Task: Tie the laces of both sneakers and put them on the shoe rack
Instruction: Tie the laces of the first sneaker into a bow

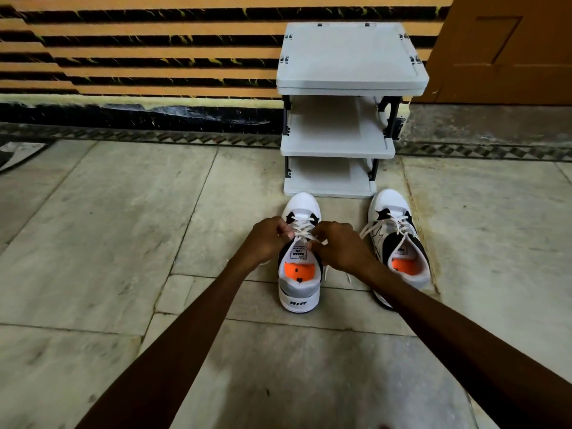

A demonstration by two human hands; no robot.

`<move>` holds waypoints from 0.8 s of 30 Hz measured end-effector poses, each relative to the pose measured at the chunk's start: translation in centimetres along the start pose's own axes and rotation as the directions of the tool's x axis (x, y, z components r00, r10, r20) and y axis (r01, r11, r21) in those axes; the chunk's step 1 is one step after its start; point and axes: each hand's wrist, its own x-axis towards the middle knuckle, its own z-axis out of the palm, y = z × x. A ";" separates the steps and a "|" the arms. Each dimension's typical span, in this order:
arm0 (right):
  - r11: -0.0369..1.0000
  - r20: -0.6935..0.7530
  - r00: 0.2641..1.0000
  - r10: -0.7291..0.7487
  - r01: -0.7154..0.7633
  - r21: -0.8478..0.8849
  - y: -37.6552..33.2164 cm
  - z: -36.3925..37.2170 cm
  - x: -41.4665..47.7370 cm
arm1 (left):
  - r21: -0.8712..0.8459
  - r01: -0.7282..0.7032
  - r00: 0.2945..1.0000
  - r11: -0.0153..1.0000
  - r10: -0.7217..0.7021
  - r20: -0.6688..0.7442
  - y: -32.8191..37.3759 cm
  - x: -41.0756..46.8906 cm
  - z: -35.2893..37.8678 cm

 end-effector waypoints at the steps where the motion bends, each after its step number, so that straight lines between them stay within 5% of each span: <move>1: 1.000 -0.041 0.999 0.003 -0.003 0.004 0.1 0.3 0.2 | -0.011 0.020 1.000 1.000 -0.020 -0.003 -0.2 0.0 0.1; 9: 0.997 -0.113 0.993 0.036 -0.027 0.077 0.3 0.3 1.6 | -0.177 0.125 0.992 0.976 -0.128 -0.006 -0.4 -0.1 0.2; 12: 0.999 -0.122 0.992 0.038 -0.039 -0.009 0.4 0.2 1.6 | 0.063 0.118 0.990 0.991 -0.112 -0.080 0.1 -0.3 -0.3; 16: 0.992 -0.113 0.992 0.049 -0.061 -0.107 0.9 0.0 1.0 | 0.474 0.097 0.983 0.875 -0.008 -0.186 0.6 -1.0 -1.1; 24: 0.985 -0.137 0.989 0.055 -0.076 -0.155 1.7 0.5 1.0 | 0.585 0.132 0.979 0.800 -0.013 -0.203 0.4 -1.0 -0.5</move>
